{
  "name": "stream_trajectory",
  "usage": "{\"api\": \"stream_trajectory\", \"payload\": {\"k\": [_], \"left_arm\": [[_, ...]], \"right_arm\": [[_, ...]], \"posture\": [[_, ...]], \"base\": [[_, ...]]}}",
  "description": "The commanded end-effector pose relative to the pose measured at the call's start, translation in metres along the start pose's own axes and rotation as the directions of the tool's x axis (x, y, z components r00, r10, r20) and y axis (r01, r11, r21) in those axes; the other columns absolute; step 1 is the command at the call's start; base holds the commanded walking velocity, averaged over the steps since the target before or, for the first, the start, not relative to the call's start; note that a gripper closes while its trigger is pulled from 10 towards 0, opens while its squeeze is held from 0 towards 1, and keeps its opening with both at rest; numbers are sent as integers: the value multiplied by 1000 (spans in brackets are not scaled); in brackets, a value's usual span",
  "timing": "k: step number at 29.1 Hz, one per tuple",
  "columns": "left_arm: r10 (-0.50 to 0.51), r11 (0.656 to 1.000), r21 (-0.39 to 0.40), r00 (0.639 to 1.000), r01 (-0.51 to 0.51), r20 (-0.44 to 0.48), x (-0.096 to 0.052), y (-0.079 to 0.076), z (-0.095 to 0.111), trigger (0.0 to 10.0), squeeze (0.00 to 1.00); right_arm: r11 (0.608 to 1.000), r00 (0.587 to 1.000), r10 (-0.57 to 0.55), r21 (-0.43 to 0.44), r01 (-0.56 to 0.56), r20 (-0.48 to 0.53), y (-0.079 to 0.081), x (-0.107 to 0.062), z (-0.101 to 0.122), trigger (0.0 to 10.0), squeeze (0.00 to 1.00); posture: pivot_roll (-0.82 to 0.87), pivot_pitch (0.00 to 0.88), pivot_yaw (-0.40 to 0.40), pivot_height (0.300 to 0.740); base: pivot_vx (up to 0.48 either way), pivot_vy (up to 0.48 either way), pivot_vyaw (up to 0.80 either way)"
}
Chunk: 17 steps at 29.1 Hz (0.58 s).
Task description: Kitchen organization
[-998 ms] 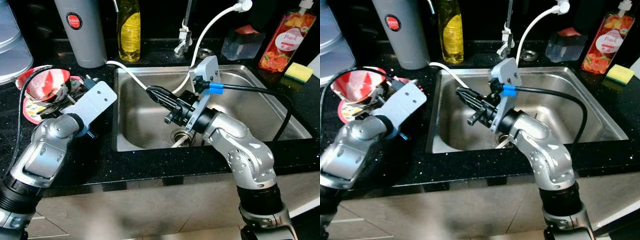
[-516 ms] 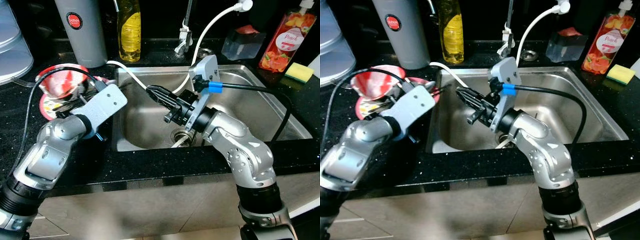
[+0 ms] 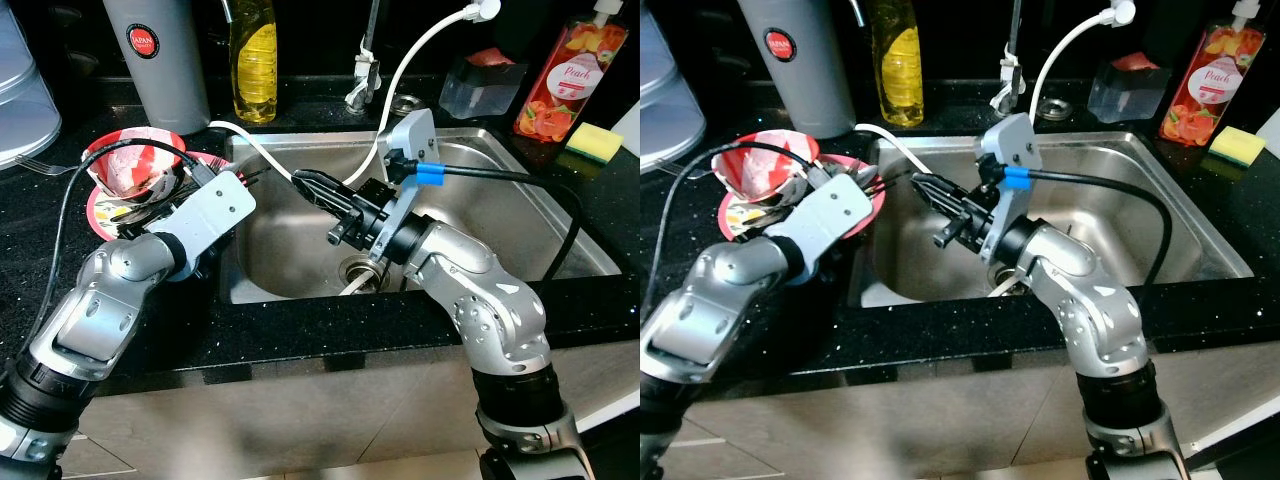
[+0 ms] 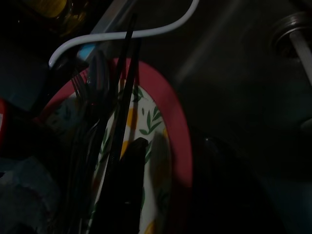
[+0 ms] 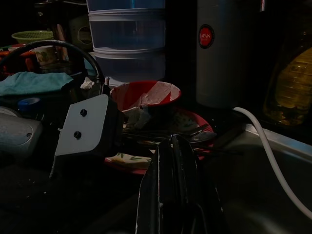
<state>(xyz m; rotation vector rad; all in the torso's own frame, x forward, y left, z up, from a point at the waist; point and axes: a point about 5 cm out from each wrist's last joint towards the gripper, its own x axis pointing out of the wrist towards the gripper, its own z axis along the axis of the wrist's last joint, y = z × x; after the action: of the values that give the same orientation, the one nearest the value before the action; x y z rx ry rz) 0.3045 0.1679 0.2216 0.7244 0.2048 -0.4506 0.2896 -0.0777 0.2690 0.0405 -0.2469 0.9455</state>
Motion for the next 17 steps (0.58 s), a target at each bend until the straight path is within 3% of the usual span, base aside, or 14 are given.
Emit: {"api": "stream_trajectory", "payload": {"k": [1, 2, 3, 6, 13, 17], "left_arm": [[-46, 997, -62, 997, 50, 64, 0, -7, 6, 10000, 0], [-93, 979, -153, 966, 133, 242, -8, -10, 31, 10000, 0], [-93, 979, -153, 966, 133, 242, -8, -10, 31, 10000, 0], [-82, 941, -275, 923, 196, 377, -16, -2, 49, 10000, 0], [-63, 889, -368, 868, 273, 492, -24, 6, 62, 10000, 0], [95, 857, -487, 876, 170, 474, -21, 27, 62, 10000, 0]], "right_arm": [[1000, 1000, -1, -2, 1, 8, -1, 1, 1, 10000, 0], [1000, 1000, -4, -2, 4, 8, -1, 1, 1, 10000, 0], [1000, 1000, -4, -2, 4, 8, -1, 1, 1, 10000, 0], [1000, 1000, -7, 0, 7, 8, -1, 0, 1, 10000, 0], [1000, 1000, -13, 2, 13, 7, -2, 0, 0, 10000, 0], [999, 998, -52, 2, 52, 18, -7, 1, 2, 10000, 0]], "posture": [[115, 41, -20, 740], [113, 45, -19, 740], [113, 45, -19, 740], [115, 47, -16, 740], [116, 46, -16, 740], [120, 51, -22, 740]], "base": [[0, 0, 0], [0, 0, 0], [0, 0, 0], [0, 0, 0], [0, 0, 0], [0, 0, 0]]}}
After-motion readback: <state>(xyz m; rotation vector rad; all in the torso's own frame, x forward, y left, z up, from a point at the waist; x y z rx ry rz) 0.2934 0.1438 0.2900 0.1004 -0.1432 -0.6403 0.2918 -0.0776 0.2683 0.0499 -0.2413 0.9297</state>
